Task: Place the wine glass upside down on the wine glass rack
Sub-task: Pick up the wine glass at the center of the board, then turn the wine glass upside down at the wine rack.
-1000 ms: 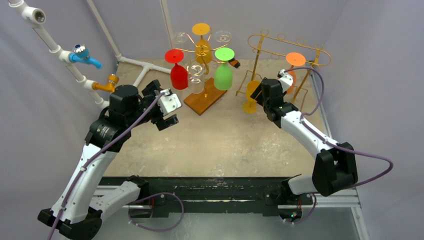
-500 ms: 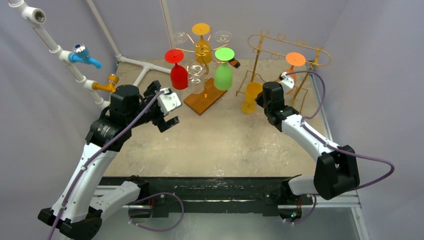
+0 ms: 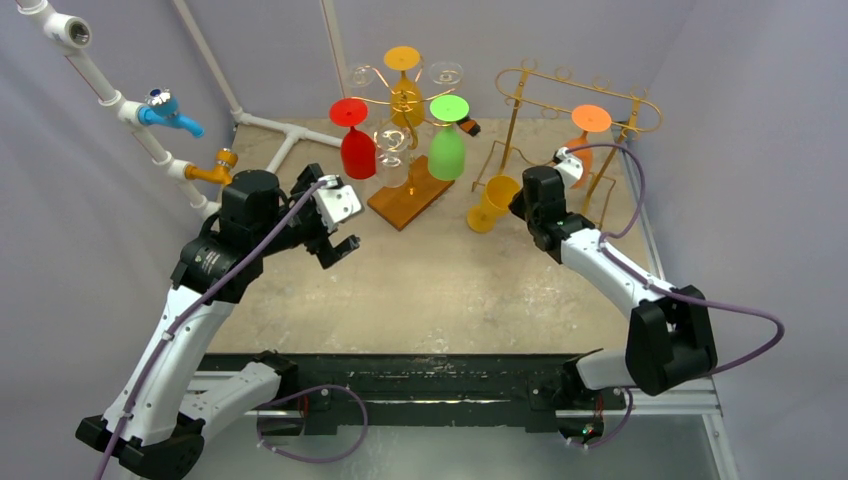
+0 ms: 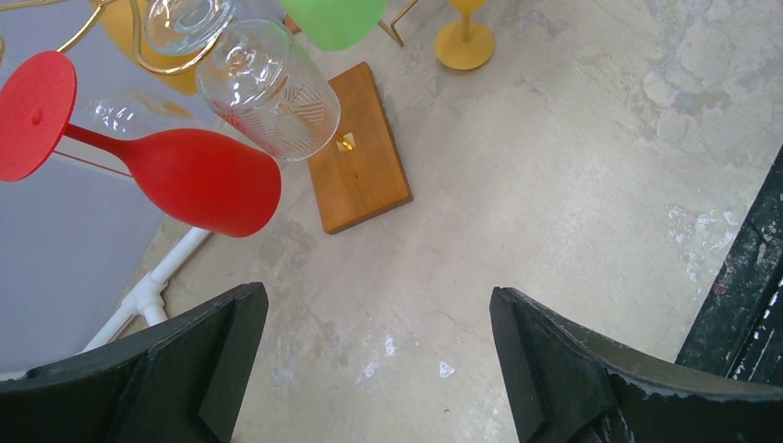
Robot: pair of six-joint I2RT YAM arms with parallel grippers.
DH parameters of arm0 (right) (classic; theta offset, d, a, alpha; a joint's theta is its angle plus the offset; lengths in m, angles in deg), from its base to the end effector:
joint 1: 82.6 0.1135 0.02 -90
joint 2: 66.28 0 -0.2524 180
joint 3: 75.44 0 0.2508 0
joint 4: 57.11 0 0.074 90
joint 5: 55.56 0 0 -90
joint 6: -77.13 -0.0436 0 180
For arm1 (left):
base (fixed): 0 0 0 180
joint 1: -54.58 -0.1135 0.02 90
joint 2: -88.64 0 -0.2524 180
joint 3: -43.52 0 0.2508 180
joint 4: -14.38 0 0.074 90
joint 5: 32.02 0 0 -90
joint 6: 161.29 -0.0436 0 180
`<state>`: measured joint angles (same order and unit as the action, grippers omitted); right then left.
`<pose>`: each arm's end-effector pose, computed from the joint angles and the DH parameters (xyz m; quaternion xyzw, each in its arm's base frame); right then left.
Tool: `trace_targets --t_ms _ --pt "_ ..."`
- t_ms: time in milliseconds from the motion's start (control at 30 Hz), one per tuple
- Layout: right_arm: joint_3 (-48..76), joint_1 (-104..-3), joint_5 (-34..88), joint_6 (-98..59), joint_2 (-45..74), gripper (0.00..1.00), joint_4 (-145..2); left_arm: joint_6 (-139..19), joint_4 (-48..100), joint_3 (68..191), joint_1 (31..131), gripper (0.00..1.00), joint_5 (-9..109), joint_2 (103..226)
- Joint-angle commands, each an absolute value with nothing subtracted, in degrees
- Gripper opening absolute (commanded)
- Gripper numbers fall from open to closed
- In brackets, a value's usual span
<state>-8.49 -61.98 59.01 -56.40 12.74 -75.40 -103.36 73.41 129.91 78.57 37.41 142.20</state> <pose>0.3014 0.0941 0.2514 0.2721 0.8098 0.1016 0.5097 0.1617 -0.0887 0.4018 0.4758 0.6930 -0.1146 0.5293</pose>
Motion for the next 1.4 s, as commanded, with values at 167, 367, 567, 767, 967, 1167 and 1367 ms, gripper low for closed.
trace_targets --t_ms 167,367,567,767,967,1167,1367 --pt "-12.2 -60.5 55.2 -53.2 3.3 0.01 -77.4 -101.0 73.4 131.5 78.6 1.00 33.9 142.1" --pt "-13.0 -59.3 51.0 -50.4 -11.2 0.00 -84.5 -96.1 70.9 128.3 78.6 1.00 27.7 141.1" --pt "-12.3 -57.7 40.4 -43.9 -24.7 0.01 -87.3 -79.4 64.1 124.6 78.6 1.00 15.1 140.5" --pt "-9.0 -57.4 31.0 -39.9 -31.5 0.00 -87.9 -65.6 53.8 121.5 78.6 1.00 8.2 143.1" --pt "-3.0 -56.2 23.1 -38.0 -26.1 0.00 -85.0 -60.9 48.6 117.7 78.6 1.00 9.8 145.0" --pt "1.8 -52.4 18.2 -35.9 -20.9 0.00 -84.8 -59.7 49.1 115.5 78.6 0.94 12.6 144.8" --pt "5.0 -44.7 21.2 -32.9 -16.7 0.00 -84.7 -57.2 46.9 114.7 78.6 0.79 12.1 146.0"
